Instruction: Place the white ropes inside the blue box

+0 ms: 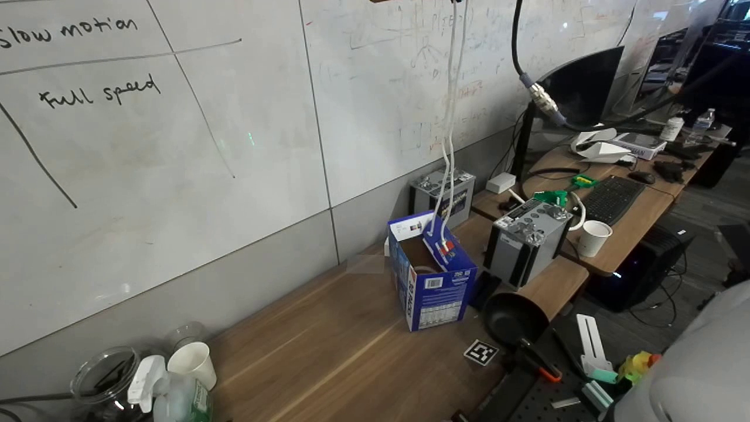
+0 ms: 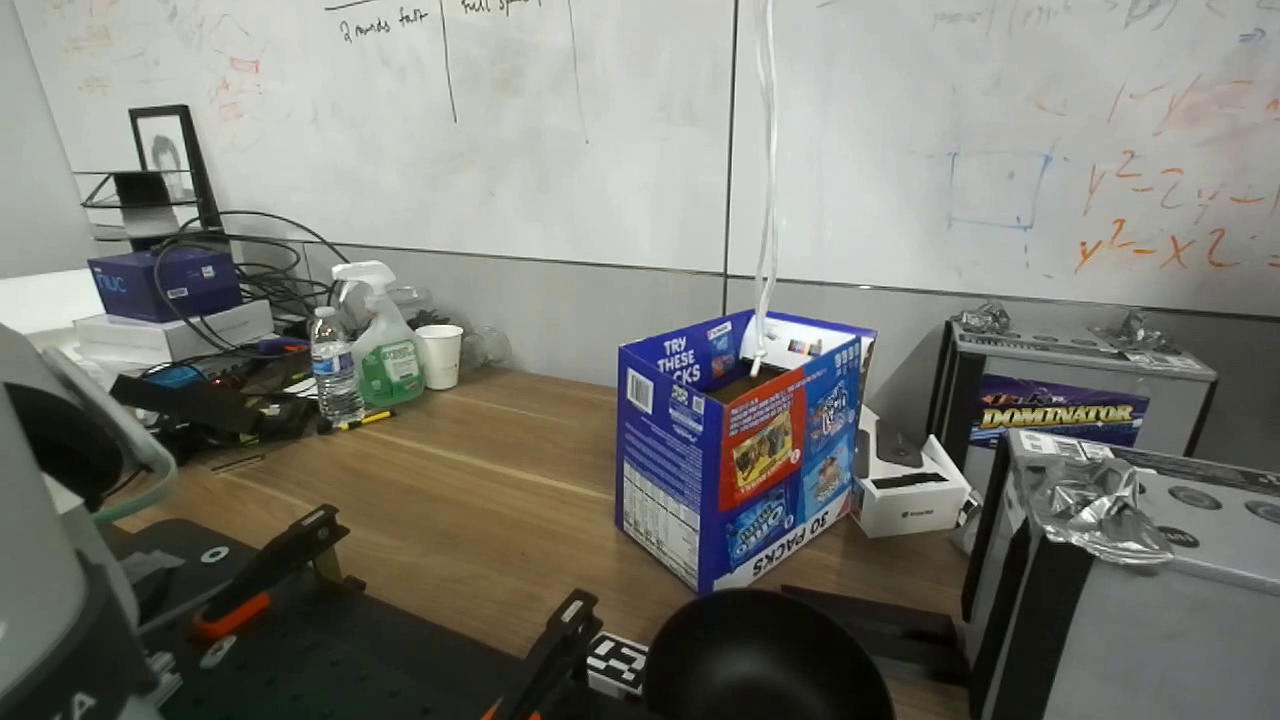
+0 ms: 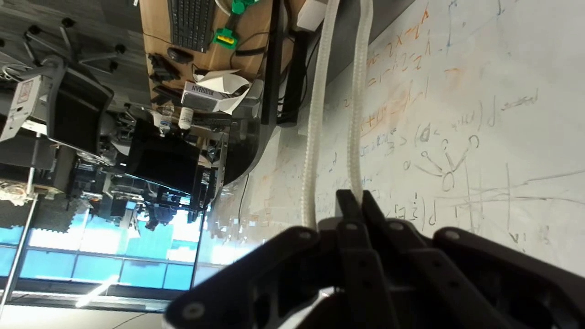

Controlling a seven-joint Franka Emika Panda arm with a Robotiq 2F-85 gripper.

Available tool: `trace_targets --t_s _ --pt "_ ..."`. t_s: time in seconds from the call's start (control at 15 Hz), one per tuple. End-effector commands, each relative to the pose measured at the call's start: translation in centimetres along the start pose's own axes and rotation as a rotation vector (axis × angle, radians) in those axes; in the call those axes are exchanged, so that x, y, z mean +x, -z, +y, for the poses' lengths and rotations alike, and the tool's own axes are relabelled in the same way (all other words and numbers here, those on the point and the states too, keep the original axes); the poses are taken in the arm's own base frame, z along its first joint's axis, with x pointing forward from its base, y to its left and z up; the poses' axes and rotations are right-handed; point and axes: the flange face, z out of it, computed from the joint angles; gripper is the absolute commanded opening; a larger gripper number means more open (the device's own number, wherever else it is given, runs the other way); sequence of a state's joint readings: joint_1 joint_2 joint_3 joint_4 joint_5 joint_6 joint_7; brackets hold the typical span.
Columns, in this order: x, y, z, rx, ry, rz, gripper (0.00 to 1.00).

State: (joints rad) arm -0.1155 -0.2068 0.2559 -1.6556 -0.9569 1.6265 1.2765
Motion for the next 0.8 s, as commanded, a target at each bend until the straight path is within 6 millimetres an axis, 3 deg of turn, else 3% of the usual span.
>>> trace_targets --t_s 0.0,0.73 --pt "1.1 -0.5 -0.8 -0.002 -0.002 -0.011 0.01" --pt "-2.2 -4.7 -2.3 0.037 0.084 -0.164 0.01"
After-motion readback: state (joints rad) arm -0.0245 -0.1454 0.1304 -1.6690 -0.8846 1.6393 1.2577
